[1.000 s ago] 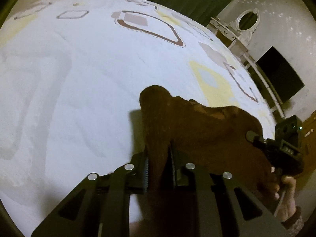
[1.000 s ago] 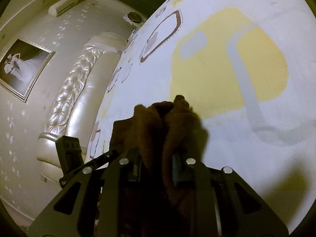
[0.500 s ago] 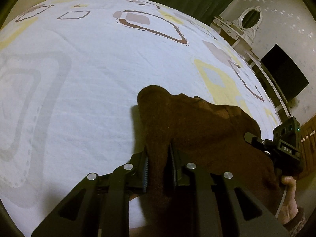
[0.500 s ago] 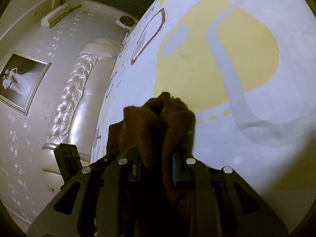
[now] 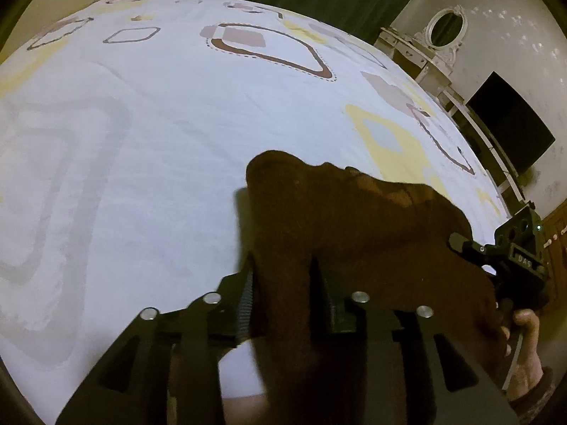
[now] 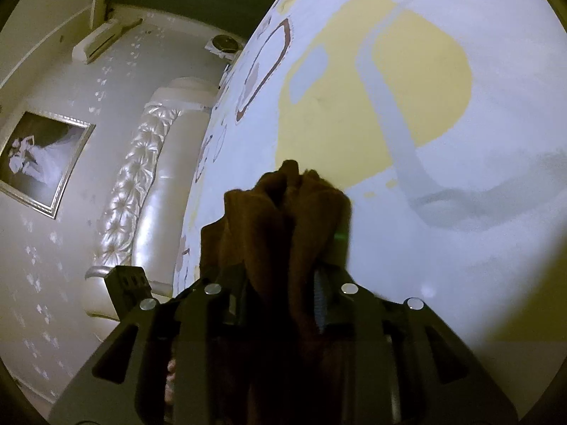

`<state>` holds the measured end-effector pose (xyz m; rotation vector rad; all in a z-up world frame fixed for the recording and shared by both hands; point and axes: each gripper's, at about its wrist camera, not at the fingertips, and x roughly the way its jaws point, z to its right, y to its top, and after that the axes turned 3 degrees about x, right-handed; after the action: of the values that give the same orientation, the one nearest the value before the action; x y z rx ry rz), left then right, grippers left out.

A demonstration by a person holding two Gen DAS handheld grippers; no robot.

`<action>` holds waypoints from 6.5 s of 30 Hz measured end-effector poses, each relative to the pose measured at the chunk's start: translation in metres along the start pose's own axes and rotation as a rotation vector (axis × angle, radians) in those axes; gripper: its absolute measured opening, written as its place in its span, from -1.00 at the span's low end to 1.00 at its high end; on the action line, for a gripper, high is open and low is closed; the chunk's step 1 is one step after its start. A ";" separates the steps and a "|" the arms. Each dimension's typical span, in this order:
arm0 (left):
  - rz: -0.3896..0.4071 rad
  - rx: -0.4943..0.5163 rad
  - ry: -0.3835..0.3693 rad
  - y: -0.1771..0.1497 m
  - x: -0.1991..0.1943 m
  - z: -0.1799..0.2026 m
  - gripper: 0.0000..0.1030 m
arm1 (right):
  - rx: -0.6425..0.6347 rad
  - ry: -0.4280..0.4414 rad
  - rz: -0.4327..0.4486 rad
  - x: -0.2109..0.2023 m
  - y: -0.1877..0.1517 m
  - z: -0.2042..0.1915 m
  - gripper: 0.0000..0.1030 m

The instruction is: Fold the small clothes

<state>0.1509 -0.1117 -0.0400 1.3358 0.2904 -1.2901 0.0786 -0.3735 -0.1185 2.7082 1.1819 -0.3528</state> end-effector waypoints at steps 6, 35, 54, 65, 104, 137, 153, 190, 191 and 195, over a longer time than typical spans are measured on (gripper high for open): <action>-0.001 -0.013 -0.006 -0.010 -0.011 0.000 0.08 | 0.036 0.007 0.015 -0.012 -0.011 0.001 -0.29; -0.079 -0.099 -0.114 -0.112 -0.061 0.030 -0.32 | -0.026 -0.089 -0.140 -0.052 -0.142 -0.013 -0.70; -0.066 -0.108 -0.086 -0.125 -0.063 0.033 -0.37 | -0.030 -0.071 -0.116 -0.052 -0.143 -0.010 -0.74; -0.068 -0.145 -0.128 -0.121 -0.064 0.027 -0.43 | -0.021 -0.061 -0.111 -0.056 -0.144 -0.009 -0.64; -0.053 -0.161 -0.155 -0.047 -0.030 0.005 -0.47 | -0.045 -0.023 -0.069 -0.003 -0.068 -0.032 -0.45; -0.077 -0.162 -0.211 -0.009 -0.005 -0.020 -0.46 | 0.053 0.003 0.017 -0.002 -0.007 -0.014 -0.01; -0.008 -0.094 -0.085 0.008 -0.021 -0.024 -0.71 | -0.073 0.012 0.010 0.019 0.001 -0.041 -0.57; -0.118 -0.133 -0.274 -0.089 -0.061 -0.022 0.06 | -0.062 0.028 -0.128 -0.030 -0.105 -0.034 0.35; -0.113 -0.124 -0.267 -0.091 -0.062 -0.019 0.06 | -0.065 0.029 -0.138 -0.030 -0.109 -0.036 0.35; -0.107 -0.085 -0.212 -0.093 -0.060 -0.006 -0.30 | -0.065 -0.010 -0.136 -0.029 -0.118 -0.038 -0.12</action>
<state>0.0587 -0.0511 -0.0449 1.1133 0.2684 -1.4804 -0.0219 -0.3049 -0.0804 2.5747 1.3542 -0.3392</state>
